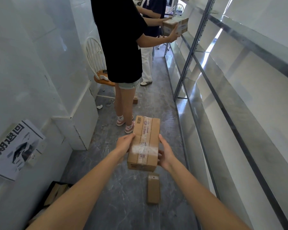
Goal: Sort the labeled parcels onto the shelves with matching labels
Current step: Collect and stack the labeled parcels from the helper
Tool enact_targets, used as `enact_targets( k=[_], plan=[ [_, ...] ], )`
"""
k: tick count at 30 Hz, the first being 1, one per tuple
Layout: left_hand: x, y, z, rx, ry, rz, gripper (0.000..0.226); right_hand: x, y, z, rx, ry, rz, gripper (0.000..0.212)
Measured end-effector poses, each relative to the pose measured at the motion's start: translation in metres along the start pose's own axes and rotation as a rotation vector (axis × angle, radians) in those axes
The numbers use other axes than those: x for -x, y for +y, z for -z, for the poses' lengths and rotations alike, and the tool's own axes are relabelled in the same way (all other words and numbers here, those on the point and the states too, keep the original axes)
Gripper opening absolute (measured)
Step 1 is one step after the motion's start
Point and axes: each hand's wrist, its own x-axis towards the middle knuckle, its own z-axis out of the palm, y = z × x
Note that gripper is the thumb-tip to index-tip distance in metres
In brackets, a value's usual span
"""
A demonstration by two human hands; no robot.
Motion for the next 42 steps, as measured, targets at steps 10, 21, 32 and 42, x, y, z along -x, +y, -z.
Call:
enact_targets(
  k=[10, 21, 32, 42],
  plan=[
    [-0.004, -0.007, 0.013, 0.011, -0.023, -0.023, 0.022, -0.007, 0.005, 0.011, -0.024, -0.014, 0.007, 0.073],
    [-0.008, -0.009, 0.012, -0.247, 0.112, -0.164, 0.018, 0.002, 0.001, -0.004, 0.073, 0.013, 0.028, 0.078],
    [-0.002, -0.009, -0.002, -0.379, 0.002, -0.063, 0.099, 0.007, -0.002, -0.016, 0.052, 0.025, 0.029, 0.060],
    [-0.004, -0.012, 0.001, -0.256, -0.043, -0.037, 0.104, -0.001, -0.003, -0.013, 0.061, 0.094, 0.107, 0.039]
  ],
)
